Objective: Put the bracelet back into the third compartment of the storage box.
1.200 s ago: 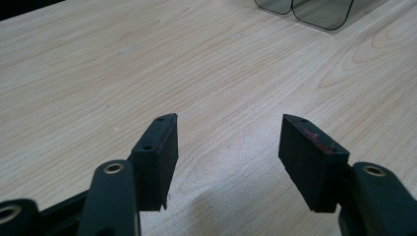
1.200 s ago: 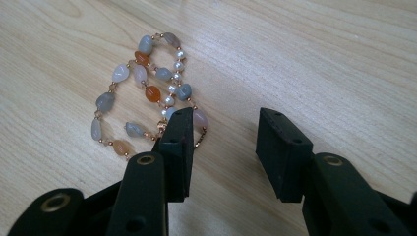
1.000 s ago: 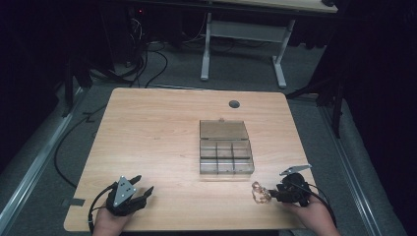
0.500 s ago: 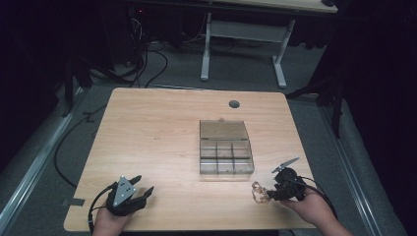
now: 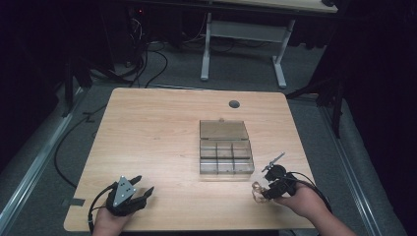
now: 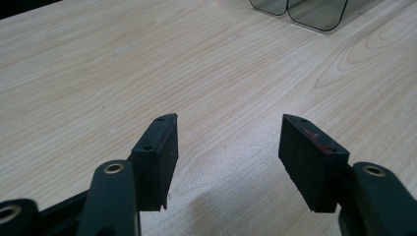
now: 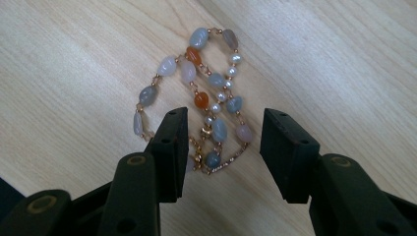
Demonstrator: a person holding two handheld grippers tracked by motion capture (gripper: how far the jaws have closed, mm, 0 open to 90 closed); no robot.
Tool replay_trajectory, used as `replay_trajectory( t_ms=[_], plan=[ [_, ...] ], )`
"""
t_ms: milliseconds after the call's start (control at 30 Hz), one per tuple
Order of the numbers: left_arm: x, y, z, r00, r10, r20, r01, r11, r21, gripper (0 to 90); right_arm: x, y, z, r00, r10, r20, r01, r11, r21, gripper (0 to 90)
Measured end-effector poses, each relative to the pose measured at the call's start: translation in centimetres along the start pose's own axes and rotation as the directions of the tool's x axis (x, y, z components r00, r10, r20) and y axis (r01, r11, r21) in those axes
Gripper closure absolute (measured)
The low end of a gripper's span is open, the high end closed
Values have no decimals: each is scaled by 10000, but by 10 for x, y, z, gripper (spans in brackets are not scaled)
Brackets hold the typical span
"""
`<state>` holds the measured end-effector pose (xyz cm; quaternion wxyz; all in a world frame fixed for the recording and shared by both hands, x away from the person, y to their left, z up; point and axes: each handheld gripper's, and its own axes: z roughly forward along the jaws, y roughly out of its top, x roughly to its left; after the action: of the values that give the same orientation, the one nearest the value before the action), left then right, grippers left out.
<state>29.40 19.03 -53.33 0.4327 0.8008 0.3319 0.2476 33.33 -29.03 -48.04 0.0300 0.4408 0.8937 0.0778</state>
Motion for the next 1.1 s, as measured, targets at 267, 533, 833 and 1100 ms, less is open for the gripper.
replay_trajectory(
  t_ms=[267,533,833,1100],
  plan=[
    [0,0,0,10000,10,20,-10,10000,7,407,6,10,9,9989,-393,255,380,9979,516,663],
    [0,0,0,10000,35,61,-35,10000,3,408,13,10,9,9952,-934,282,917,9941,574,796],
    [0,0,0,10000,25,50,-25,10000,7,408,4,11,4,9979,-645,-109,651,9955,688,803],
    [-1,0,0,10000,36,9,-36,10000,13,408,1,11,-5,9978,-614,-257,629,9961,618,807]
  ],
)
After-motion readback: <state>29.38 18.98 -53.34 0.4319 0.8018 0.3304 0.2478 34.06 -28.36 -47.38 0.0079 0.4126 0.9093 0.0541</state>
